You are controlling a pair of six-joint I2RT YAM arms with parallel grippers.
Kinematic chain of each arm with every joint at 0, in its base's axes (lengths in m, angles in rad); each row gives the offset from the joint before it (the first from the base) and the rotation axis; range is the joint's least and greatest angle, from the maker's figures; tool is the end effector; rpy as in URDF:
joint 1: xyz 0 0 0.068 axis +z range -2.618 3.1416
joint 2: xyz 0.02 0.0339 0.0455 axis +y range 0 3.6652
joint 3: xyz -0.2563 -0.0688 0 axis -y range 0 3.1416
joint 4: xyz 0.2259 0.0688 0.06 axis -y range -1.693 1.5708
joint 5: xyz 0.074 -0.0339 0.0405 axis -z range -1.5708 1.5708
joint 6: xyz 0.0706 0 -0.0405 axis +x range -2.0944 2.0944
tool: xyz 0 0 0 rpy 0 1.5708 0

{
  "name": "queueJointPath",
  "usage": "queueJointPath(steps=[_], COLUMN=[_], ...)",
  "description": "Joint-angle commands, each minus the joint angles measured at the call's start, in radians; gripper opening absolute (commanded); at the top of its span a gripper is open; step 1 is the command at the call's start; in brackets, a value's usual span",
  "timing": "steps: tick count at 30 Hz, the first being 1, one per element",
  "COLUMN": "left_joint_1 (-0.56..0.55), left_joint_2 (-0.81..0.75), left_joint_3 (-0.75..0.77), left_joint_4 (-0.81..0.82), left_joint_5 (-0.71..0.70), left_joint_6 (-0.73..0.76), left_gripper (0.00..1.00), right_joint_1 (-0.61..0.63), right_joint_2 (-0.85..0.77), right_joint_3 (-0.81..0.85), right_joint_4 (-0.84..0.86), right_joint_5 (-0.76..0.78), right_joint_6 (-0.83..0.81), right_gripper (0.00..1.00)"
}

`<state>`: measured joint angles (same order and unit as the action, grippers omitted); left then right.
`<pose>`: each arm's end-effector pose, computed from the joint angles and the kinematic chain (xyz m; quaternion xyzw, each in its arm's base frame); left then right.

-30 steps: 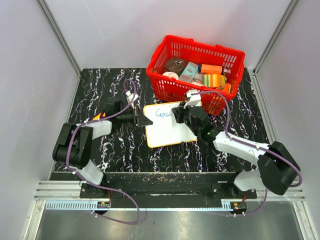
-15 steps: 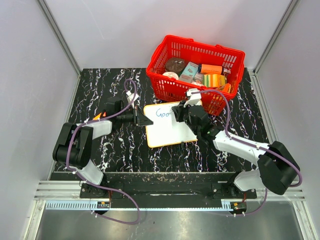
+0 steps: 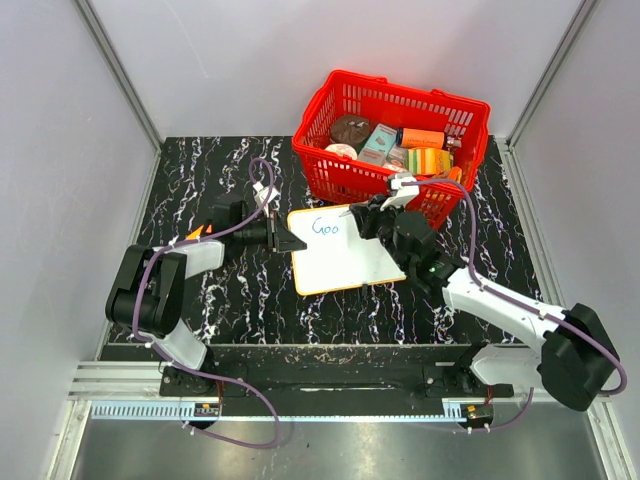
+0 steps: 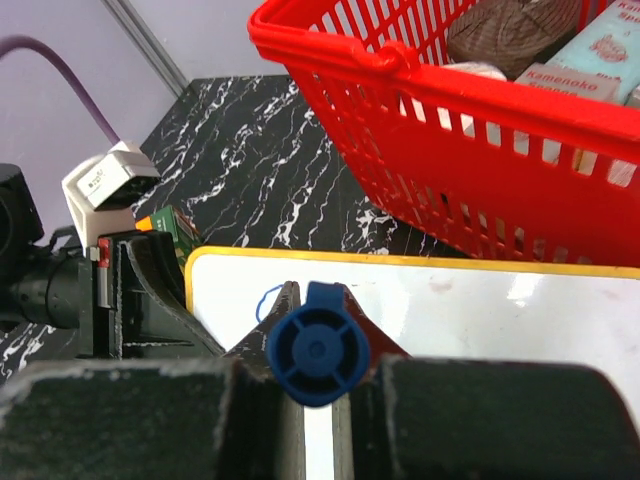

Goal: Write a sentence on the whiteboard
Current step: Write on the whiteboard at the whiteboard stand.

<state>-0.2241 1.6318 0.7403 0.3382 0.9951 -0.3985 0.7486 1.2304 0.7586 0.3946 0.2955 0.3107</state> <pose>0.2987 -0.1288 0.1722 0.1648 0.7848 -0.5279 0.2798 0.2367 0.1919 0.2950 -0.0601 0.7303 0.2462 0.6344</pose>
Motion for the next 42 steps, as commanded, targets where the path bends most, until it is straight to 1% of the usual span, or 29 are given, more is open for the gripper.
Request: queueJointPath(steps=[1, 16, 38, 42], left_joint_1=[-0.014, -0.014, -0.015, -0.015], left_joint_2=[0.036, 0.036, 0.039, 0.039], left_joint_3=[-0.007, -0.007, -0.004, -0.004], left_joint_4=[-0.071, -0.073, -0.074, -0.077], left_joint_5=[-0.161, -0.162, -0.161, -0.159], left_joint_6=[0.145, 0.145, 0.147, 0.147], left_gripper=[0.00, 0.00, 0.00, 0.00], right_joint_1=[-0.020, -0.087, -0.086, -0.086], right_joint_2=[-0.042, -0.101, 0.027, 0.041], right_joint_3=[-0.002, -0.059, 0.005, 0.013], right_joint_4=[0.004, -0.016, -0.008, -0.002], right_joint_5=[-0.007, -0.074, -0.148, -0.139], right_joint_6=[-0.010, -0.007, 0.028, 0.036], right_gripper=[0.00, 0.00, 0.00, 0.00])
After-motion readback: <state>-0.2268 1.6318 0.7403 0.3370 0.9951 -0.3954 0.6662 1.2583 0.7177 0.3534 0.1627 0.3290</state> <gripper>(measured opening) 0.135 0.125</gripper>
